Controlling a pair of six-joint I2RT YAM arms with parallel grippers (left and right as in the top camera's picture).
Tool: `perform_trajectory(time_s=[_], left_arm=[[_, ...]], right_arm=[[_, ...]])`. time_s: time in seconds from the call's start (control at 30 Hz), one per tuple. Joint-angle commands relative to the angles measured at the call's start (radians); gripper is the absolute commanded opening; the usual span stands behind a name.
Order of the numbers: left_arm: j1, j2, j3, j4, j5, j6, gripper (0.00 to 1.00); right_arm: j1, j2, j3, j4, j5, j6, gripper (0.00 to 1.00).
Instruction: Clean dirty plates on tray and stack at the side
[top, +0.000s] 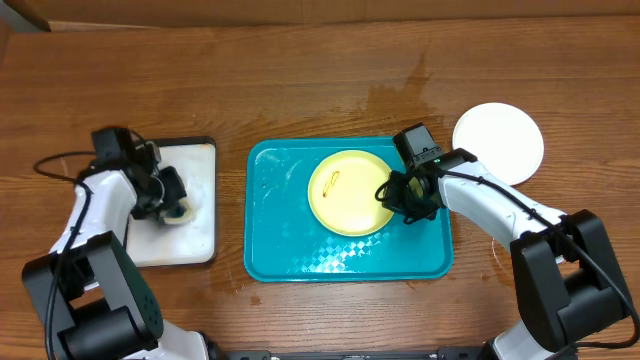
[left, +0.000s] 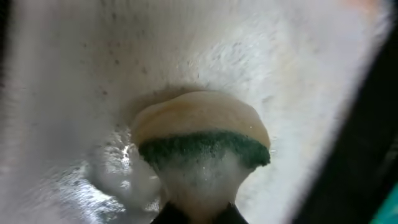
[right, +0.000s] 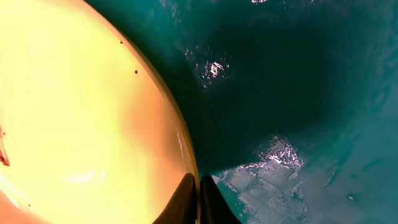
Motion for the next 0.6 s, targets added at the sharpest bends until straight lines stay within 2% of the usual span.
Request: perform_trajectory(time_s=[0.0,0.1,0.23,0.3,0.37,0.43,0.57], left_arm=[[-0.005,-0.042,0.132,-0.064,0.027,0.013,0.04],[-0.005,-0.051,0.213,-0.130,0.026,0.029,0.04],[-0.007,-0.058,0.262,-0.174,0.002,0.031,0.04],[-0.007,-0.058,0.262,-0.178,-0.017,0.030,0.04],[-0.007,-0.058,0.260,-0.177,-0.049,0.030,0.04],[-0.007,-0.058,0.260,-0.171,-0.072,0.031,0.04],[-0.007,-0.058,0.260,-0.152,-0.064,0.031,0.04]], right_arm=[[0.006,0.006,-0.004,0.001,0.009,0.001,0.04],[0.006,0.006,-0.004,0.001,0.010,0.001,0.04],[0.006,0.006,-0.004,0.001,0.008,0.001,0.18],[0.006,0.006,-0.004,0.000,0.008,0.001,0.21],[0.006,0.006,-0.004,-0.003,0.009,0.001,0.20],[0.006,0.006,-0.004,-0.003,0.008,-0.016,0.14],[0.005,0.006,-0.001,0.001,0.005,-0.061,0.10]])
